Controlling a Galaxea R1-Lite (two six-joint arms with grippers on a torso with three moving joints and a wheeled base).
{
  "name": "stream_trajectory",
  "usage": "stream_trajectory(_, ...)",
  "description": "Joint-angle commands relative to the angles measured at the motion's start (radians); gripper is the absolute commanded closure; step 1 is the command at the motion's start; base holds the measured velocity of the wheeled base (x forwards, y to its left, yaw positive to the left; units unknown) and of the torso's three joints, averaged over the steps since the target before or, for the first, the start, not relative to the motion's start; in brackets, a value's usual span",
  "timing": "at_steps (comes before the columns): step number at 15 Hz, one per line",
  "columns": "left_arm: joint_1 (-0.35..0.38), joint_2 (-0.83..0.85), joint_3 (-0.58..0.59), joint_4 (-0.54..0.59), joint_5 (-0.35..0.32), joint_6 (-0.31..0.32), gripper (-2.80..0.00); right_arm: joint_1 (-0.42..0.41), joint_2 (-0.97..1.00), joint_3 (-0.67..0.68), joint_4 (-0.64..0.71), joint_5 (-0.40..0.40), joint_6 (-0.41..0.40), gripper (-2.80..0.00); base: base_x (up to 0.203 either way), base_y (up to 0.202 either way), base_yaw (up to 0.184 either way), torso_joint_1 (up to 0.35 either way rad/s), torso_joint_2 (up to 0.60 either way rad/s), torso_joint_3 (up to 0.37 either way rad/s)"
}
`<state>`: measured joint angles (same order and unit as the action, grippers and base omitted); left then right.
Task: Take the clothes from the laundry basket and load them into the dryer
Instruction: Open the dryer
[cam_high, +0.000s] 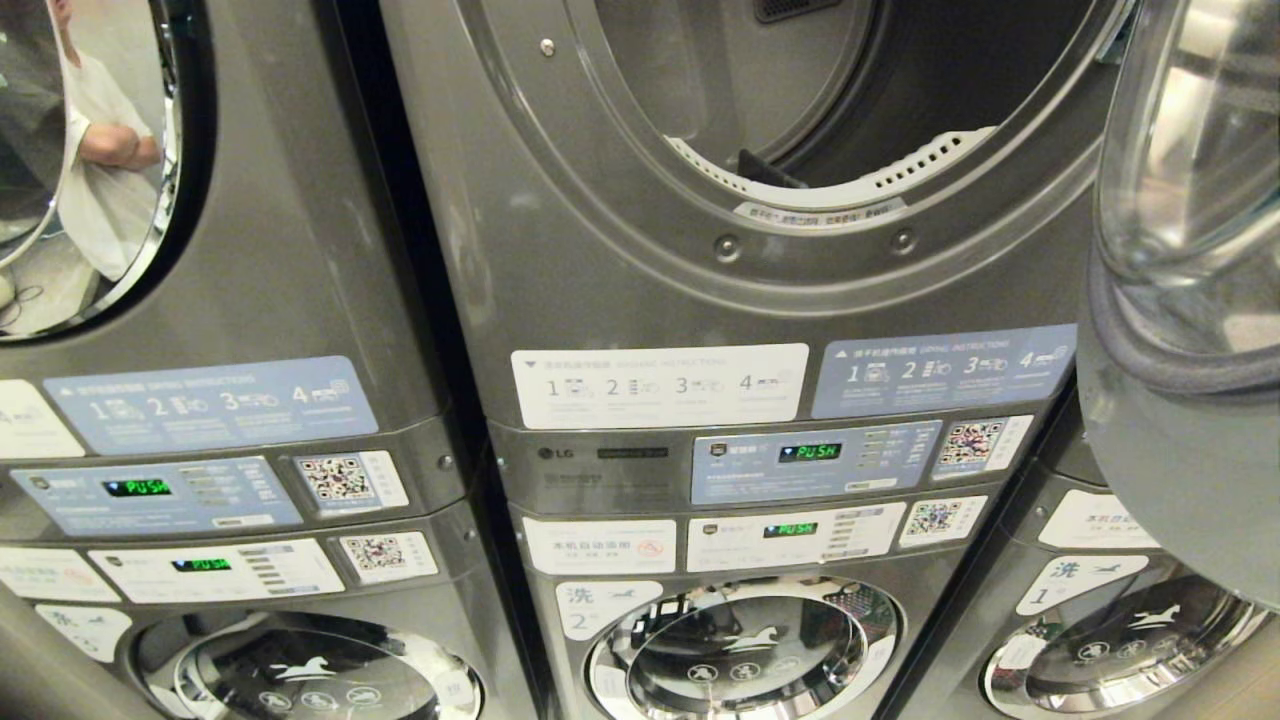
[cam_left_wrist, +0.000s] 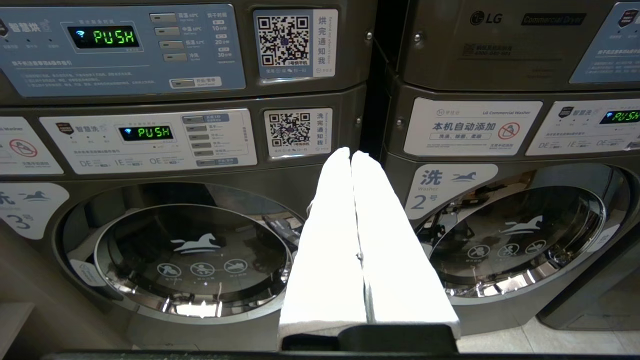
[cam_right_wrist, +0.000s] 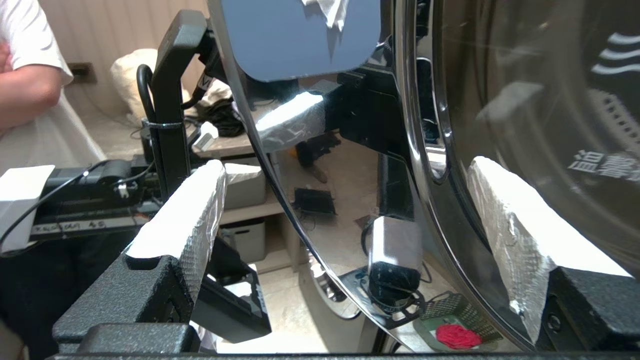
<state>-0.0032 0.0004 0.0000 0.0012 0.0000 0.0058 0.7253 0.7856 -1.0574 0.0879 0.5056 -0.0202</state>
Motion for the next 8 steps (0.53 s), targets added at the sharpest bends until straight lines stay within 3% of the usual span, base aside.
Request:
stream_trajectory(1,0.0,0.0,0.0,0.0,0.0,0.0,0.0,-0.001,-0.028,0.002,-0.006,-0.019,-0.002,-2.8,0.0,0.0,0.0,0.0,0.0,0.0)
stream_trajectory(7,0.0,0.0,0.0,0.0,0.0,0.0,0.0,-0.003,-0.173,0.064,0.111,-0.086,0.0,-2.8,0.0,0.0,0.0,0.0,0.0,0.0)
stream_trajectory(8,0.0,0.0,0.0,0.0,0.0,0.0,0.0,-0.006,-0.21,0.099,0.134,-0.129,-0.002,-2.8,0.0,0.0,0.0,0.0,0.0,0.0)
